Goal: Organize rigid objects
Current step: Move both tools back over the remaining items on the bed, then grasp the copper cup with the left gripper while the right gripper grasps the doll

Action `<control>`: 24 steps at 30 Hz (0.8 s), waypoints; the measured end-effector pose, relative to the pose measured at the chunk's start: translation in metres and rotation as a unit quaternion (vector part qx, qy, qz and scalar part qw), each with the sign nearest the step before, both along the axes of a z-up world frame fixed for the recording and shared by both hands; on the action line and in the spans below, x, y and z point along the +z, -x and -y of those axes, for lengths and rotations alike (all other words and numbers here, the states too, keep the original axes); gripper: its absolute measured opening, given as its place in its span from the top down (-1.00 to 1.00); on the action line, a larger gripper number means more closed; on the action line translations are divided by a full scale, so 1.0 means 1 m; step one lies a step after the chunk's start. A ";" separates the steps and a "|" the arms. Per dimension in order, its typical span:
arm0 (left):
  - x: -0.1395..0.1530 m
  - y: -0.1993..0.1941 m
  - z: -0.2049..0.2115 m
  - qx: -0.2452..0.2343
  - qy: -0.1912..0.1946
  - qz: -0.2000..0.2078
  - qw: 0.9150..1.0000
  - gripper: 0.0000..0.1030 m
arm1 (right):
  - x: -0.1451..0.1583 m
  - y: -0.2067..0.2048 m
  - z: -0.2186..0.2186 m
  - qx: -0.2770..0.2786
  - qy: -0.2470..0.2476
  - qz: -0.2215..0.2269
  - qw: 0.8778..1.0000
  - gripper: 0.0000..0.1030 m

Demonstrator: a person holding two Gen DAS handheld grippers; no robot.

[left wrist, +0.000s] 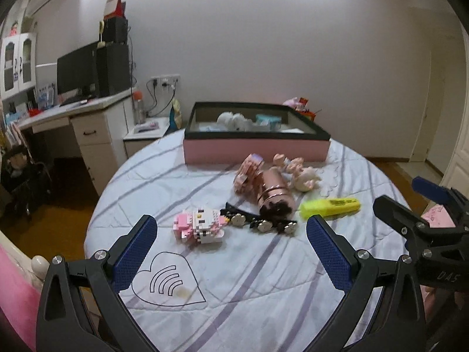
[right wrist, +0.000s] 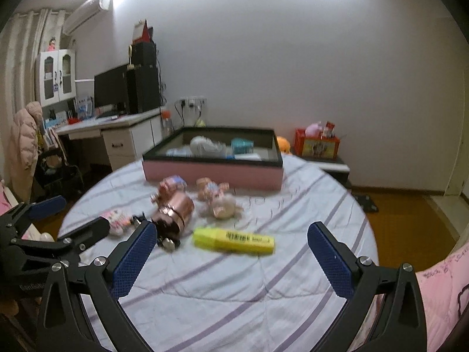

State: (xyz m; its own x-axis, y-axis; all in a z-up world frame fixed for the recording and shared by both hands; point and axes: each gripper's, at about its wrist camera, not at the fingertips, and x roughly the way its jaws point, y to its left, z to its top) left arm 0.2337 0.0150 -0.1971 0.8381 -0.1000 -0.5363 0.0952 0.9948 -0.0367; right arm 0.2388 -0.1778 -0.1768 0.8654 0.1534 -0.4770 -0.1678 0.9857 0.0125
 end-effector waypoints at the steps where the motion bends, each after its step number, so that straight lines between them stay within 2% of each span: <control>1: -0.002 -0.003 0.000 0.000 -0.001 -0.005 1.000 -1.00 | -0.006 -0.004 0.001 -0.001 -0.001 -0.010 1.000 -1.00; 5: -0.007 -0.020 0.004 -0.003 0.000 -0.019 1.000 -1.00 | -0.019 -0.014 0.006 -0.005 -0.008 -0.032 0.999 -1.00; 12: -0.016 -0.060 0.039 -0.043 -0.001 -0.054 0.998 -1.00 | -0.033 -0.032 0.028 -0.030 -0.014 -0.056 0.998 -1.00; 15: -0.021 -0.076 0.051 -0.046 -0.014 -0.068 0.997 -0.99 | -0.036 -0.041 0.040 -0.045 -0.016 -0.061 0.997 -1.00; 19: -0.028 -0.104 0.057 -0.037 -0.012 -0.105 0.994 -0.94 | -0.038 -0.056 0.051 -0.052 -0.018 -0.065 0.996 -1.00; 22: -0.033 -0.116 0.059 -0.033 -0.023 -0.122 0.992 -0.70 | -0.038 -0.066 0.056 -0.053 -0.023 -0.068 0.996 -1.00; 24: -0.040 -0.122 0.060 -0.034 -0.027 -0.139 0.989 -0.39 | -0.038 -0.072 0.058 -0.052 -0.028 -0.072 0.996 -1.00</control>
State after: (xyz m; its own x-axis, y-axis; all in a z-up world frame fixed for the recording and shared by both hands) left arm 0.3556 -0.0449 -0.2372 0.6501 -0.1152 -0.7510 0.1552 0.9877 -0.0171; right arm 0.3108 -0.2357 -0.2150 0.8016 0.0970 -0.5900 -0.0580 0.9947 0.0847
